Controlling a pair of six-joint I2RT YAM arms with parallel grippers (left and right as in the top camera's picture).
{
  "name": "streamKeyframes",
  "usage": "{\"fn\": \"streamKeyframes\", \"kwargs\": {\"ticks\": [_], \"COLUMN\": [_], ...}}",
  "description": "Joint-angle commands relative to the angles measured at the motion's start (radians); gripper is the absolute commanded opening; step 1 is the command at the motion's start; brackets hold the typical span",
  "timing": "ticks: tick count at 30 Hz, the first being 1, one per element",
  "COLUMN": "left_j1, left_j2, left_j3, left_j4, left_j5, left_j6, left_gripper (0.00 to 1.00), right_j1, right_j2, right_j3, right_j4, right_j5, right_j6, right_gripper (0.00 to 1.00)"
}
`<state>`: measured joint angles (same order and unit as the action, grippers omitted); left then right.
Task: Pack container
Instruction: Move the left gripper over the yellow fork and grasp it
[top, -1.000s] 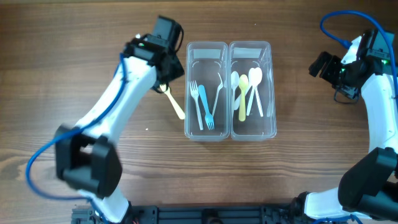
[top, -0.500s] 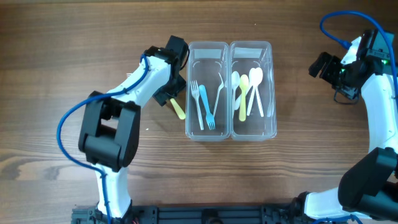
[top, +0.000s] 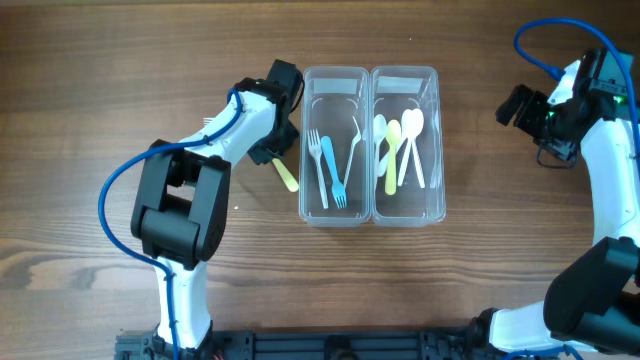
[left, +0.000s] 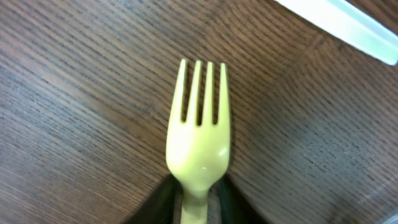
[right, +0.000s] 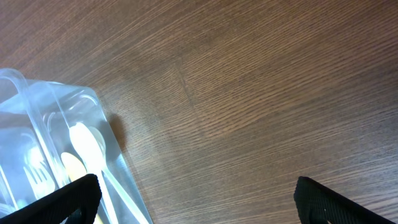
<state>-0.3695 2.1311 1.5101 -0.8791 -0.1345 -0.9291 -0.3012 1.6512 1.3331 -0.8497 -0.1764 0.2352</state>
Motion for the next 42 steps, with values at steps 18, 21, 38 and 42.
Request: {"fn": "streamKeyframes", "kwargs": {"ticks": [18,21,38,42], "left_j1": [0.007,0.007,0.008,0.008], "left_j2": [0.005,0.005,0.004,-0.042], "left_j3": [-0.039,-0.056,-0.162,-0.158], "left_j4": [-0.055,-0.048,0.038,0.036], "left_j5": [0.023,0.071,0.18,0.175], "left_j6": [0.059,0.084,0.185,0.212], "left_gripper": [0.1,0.17,0.04,0.04], "right_j1": [0.0,0.0,0.0,0.0], "right_j2": [0.008,0.008,0.008,0.008], "right_j3": [-0.004,-0.004,-0.004,-0.004], "right_j4": [-0.004,-0.003,-0.002,-0.002], "right_j5": [-0.005,-0.005,-0.005,-0.005], "right_j6": [0.011,0.011,0.011,0.011], "right_gripper": [1.0,1.0,1.0,1.0]}}
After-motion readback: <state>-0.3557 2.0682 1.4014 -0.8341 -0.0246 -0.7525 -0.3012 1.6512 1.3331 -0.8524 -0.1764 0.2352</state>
